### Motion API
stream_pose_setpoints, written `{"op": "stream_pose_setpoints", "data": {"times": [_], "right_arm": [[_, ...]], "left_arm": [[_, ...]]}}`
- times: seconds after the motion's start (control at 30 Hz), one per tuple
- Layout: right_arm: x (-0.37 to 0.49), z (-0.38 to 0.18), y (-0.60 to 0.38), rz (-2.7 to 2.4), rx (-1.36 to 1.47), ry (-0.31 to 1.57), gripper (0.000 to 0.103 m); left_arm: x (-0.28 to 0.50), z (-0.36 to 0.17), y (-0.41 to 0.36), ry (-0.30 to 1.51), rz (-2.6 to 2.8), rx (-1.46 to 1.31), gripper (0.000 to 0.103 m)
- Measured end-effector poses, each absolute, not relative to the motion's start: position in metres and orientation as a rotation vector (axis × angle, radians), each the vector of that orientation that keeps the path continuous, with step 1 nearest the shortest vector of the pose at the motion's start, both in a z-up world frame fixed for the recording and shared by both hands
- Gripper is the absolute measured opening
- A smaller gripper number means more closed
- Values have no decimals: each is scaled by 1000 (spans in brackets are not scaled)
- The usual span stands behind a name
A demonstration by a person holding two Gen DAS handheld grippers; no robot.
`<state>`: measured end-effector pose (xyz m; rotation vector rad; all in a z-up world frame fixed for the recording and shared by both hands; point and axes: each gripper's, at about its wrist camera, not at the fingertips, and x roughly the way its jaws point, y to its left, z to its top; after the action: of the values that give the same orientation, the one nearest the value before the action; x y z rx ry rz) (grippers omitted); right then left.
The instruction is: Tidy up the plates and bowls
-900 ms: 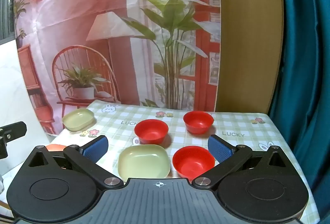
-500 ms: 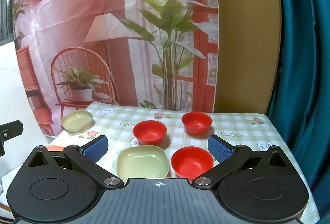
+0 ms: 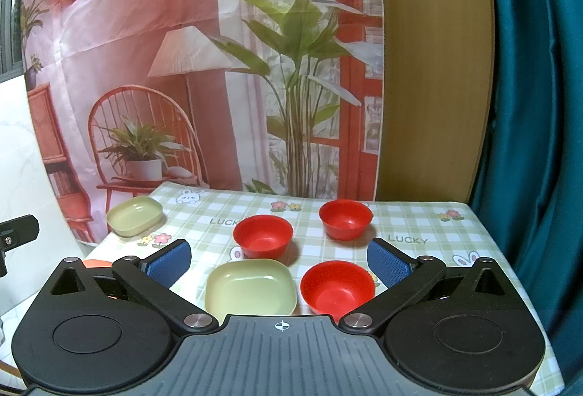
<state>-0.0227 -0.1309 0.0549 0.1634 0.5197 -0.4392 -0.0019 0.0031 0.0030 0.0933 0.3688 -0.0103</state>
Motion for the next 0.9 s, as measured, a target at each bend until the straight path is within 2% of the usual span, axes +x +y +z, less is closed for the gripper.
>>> {"op": "stream_pose_setpoints", "data": {"times": [0.9], "right_arm": [[-24,61,-137,-441,161,512,103]], "left_arm": [[-4,3,2,368,-7,85,101]]}}
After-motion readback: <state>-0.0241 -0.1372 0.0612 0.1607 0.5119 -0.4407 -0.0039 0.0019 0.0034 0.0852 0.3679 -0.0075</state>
